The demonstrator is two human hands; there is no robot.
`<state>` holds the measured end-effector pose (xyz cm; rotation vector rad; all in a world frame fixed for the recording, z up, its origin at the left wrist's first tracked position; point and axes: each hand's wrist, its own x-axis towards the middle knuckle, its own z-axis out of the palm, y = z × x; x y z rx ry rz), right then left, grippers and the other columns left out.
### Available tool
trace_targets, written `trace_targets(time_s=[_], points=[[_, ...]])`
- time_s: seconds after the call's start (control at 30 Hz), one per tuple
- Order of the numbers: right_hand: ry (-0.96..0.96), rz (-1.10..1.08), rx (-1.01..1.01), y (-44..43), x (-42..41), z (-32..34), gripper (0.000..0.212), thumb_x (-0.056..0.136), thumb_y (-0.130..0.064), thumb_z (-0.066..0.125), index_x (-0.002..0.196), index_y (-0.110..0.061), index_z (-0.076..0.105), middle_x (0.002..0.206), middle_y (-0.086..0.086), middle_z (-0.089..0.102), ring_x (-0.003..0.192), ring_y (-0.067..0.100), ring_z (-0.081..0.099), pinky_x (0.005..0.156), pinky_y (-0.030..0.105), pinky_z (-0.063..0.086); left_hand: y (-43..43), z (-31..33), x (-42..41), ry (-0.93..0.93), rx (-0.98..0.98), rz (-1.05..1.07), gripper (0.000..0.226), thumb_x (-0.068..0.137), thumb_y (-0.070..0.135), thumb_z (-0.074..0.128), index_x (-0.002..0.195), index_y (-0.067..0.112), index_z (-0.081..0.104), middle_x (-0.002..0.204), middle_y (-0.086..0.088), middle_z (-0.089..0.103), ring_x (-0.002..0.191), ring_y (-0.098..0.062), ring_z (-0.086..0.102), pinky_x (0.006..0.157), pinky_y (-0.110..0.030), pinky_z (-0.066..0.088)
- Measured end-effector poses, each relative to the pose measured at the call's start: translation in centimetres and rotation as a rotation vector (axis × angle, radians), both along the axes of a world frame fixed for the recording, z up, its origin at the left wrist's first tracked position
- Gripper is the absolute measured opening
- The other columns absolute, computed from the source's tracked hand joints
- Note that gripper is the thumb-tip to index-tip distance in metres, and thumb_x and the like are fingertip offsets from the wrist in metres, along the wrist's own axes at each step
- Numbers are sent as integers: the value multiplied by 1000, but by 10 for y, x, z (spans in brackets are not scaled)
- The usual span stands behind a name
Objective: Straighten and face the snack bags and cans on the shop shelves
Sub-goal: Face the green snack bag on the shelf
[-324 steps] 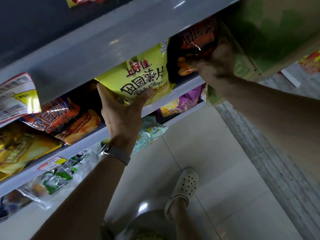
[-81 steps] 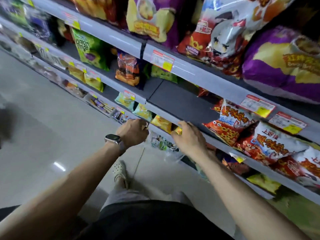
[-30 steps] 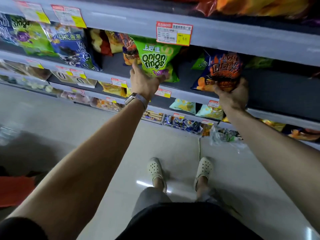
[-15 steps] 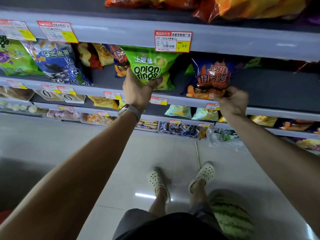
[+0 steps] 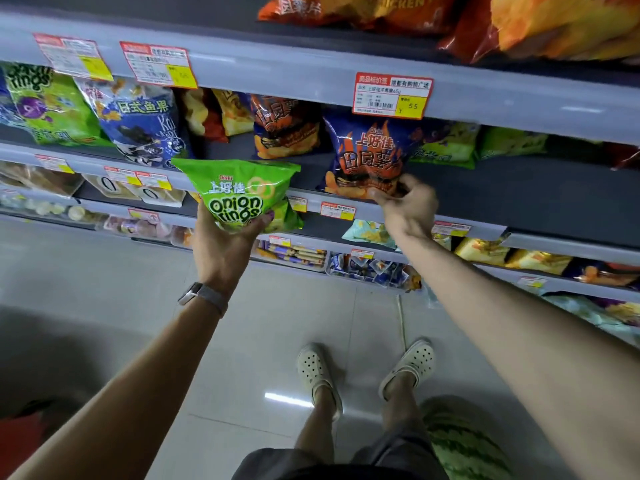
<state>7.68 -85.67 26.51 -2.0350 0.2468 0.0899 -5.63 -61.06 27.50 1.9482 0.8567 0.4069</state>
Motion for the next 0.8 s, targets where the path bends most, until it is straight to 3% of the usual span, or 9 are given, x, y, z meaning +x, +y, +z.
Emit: trace_targets(time_s=[0.1, 0.2, 0.3, 0.4, 0.53, 0.63, 0.7, 0.8], points=[[-16, 12, -17, 21, 6, 1, 35, 82, -22, 89, 113, -12, 77, 103, -1, 78, 91, 13, 70, 87, 27, 55, 9, -4, -9, 23, 30, 0, 70, 66, 47, 97, 122, 23, 63, 110, 12, 75, 95, -1, 68, 74, -6, 46], [-30, 39, -40, 38, 12, 2, 32, 83, -27, 87, 111, -14, 77, 104, -2, 78, 92, 11, 70, 85, 25, 53, 12, -9, -15, 33, 34, -16, 70, 66, 48, 97, 122, 23, 63, 108, 14, 73, 90, 5, 66, 70, -2, 44], [-24, 73, -46, 50, 15, 2, 28, 87, -28, 83, 111, -15, 75, 100, -4, 74, 91, 11, 67, 84, 24, 51, 11, -11, -18, 48, 48, -34, 69, 66, 47, 97, 122, 23, 63, 106, 15, 73, 90, 4, 65, 75, -13, 49], [-26, 93, -61, 53, 16, 0, 28, 89, -30, 81, 112, -15, 73, 99, -5, 70, 93, 13, 66, 86, 28, 53, 6, -8, -16, 48, 50, -52, 67, 67, 46, 97, 121, 24, 63, 109, 15, 73, 96, 14, 61, 81, -22, 49], [10, 159, -89, 43, 16, -1, 44, 89, -36, 81, 128, -18, 69, 120, -2, 75, 107, 13, 68, 92, 24, 50, -7, -1, -2, 42, 54, -99, 65, 66, 49, 95, 118, 29, 61, 109, 13, 74, 101, -9, 70, 85, -34, 57], [0, 137, -35, 31, 8, -7, 59, 87, -37, 84, 139, -18, 63, 126, -2, 74, 116, 13, 68, 101, 29, 54, -25, 2, 10, 50, 79, -152, 68, 65, 55, 93, 118, 30, 59, 111, 13, 73, 104, -14, 69, 86, -40, 57], [-17, 98, 37, 18, -7, -11, 50, 91, -29, 80, 137, -15, 65, 121, -2, 74, 112, 14, 68, 98, 27, 55, -41, 5, 17, 61, 78, -198, 67, 66, 58, 91, 118, 32, 59, 111, 14, 72, 107, -16, 67, 87, -41, 57], [-77, 37, 82, -9, -43, -14, 31, 97, -21, 70, 126, -11, 71, 117, 1, 74, 107, 18, 69, 82, 10, 51, -70, 7, 26, 74, 101, -300, 67, 66, 66, 87, 115, 31, 58, 110, 11, 70, 108, -21, 64, 86, -45, 56]])
